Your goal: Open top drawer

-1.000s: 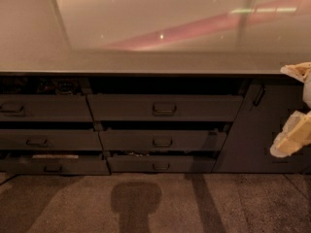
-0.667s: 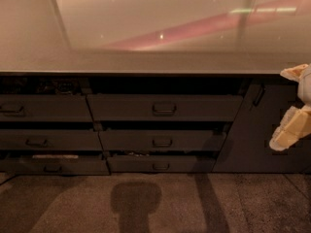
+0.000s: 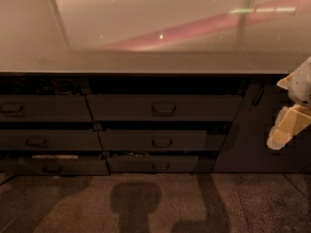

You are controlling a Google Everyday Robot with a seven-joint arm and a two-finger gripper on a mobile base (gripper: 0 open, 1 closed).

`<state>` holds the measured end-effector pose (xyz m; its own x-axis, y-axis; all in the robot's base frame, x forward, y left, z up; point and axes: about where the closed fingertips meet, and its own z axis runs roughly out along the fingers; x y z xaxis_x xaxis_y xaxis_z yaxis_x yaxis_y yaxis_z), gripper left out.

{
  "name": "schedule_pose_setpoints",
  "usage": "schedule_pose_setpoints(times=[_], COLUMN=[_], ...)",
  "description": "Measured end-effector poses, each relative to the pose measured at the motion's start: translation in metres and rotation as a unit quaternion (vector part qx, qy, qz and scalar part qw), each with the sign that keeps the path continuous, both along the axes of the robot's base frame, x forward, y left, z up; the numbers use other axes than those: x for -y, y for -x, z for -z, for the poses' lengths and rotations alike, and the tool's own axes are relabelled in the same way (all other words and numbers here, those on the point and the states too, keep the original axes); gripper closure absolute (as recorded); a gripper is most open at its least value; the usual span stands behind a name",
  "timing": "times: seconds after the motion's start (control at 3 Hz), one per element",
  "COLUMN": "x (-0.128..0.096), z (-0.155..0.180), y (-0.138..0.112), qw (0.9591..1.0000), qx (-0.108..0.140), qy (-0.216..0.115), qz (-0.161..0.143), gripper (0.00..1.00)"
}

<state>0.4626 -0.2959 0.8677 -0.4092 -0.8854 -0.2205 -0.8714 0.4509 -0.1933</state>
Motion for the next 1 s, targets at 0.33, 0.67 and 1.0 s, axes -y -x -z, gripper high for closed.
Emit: schedule_pose_setpoints(times=[0.33,0.67,1.0], x=[0.0028,-0.0055,-0.0055], z=[0.0017,0.0041,0.0041], y=[0.0011,0.0050,0.0050], qw=[0.9972,0.9867,0.9867], qx=[-0.016,-0.039,-0.039], qy=[-0.059,-0.102,-0.102], qz=[-0.043,-0.120,-0.120], gripper=[0.00,0.00,0.00])
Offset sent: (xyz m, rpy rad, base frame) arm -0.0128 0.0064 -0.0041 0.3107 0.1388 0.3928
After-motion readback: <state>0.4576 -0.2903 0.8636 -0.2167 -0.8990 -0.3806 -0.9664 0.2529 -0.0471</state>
